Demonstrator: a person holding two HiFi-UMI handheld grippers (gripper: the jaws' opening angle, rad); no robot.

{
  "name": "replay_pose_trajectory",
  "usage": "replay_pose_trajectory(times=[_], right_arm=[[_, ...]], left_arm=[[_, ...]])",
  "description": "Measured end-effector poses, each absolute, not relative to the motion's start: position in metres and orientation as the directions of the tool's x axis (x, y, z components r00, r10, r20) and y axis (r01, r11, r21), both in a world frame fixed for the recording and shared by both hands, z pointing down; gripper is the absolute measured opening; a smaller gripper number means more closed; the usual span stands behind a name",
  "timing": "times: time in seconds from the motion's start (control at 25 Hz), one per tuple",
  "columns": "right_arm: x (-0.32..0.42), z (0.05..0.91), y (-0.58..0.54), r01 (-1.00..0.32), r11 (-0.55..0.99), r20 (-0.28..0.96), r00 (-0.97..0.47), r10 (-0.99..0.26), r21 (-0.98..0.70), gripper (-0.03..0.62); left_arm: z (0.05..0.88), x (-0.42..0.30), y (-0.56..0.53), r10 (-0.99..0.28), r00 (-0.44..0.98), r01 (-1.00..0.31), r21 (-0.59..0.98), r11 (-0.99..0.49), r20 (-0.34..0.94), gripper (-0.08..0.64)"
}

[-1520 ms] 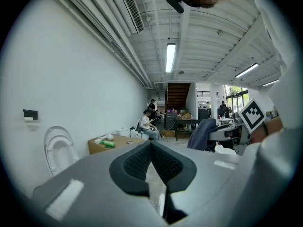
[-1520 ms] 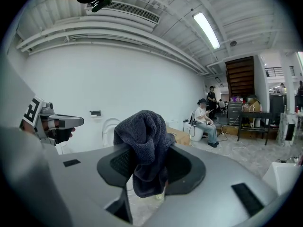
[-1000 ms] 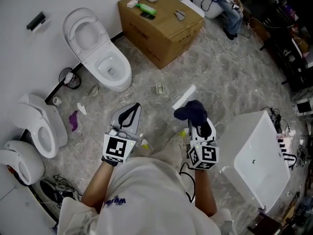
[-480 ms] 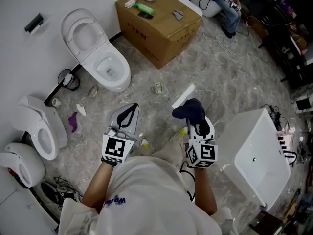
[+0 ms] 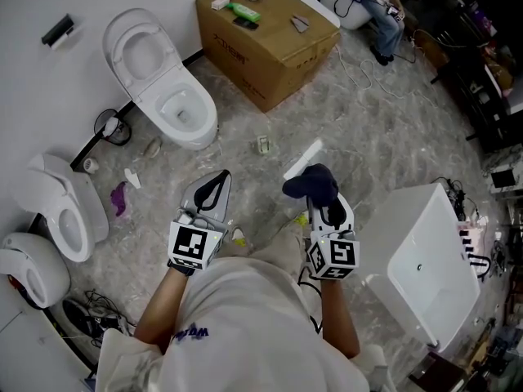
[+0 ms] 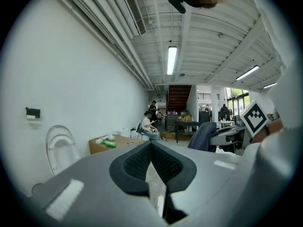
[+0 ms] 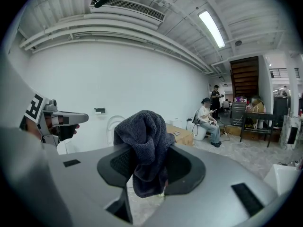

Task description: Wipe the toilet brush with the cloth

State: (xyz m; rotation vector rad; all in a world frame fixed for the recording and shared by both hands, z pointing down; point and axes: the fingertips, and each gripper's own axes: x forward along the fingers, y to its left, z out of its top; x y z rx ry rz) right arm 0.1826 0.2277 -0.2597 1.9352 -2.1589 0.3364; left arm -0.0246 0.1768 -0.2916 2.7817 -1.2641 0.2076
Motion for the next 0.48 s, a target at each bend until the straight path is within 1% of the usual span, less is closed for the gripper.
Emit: replay_pose_trajectory(times=[0.24, 0.48], right_arm=[[0.173, -0.257, 0.229, -0.993, 0.118, 0.328, -0.118, -0.937, -0.018, 0.16], [0.159, -0.258, 0.22, -0.991, 0.135, 0.326, -0.134, -0.936, -0.021, 0.16]], left_arm=[[-0.285, -0.025, 0.181, -0.731, 0.662, -0.746, 0.052, -0.664, 0.163, 0.0], [-0.291, -0.038, 0.175, -0.744, 0.655, -0.755, 0.07, -0.652, 0.129, 0.0]])
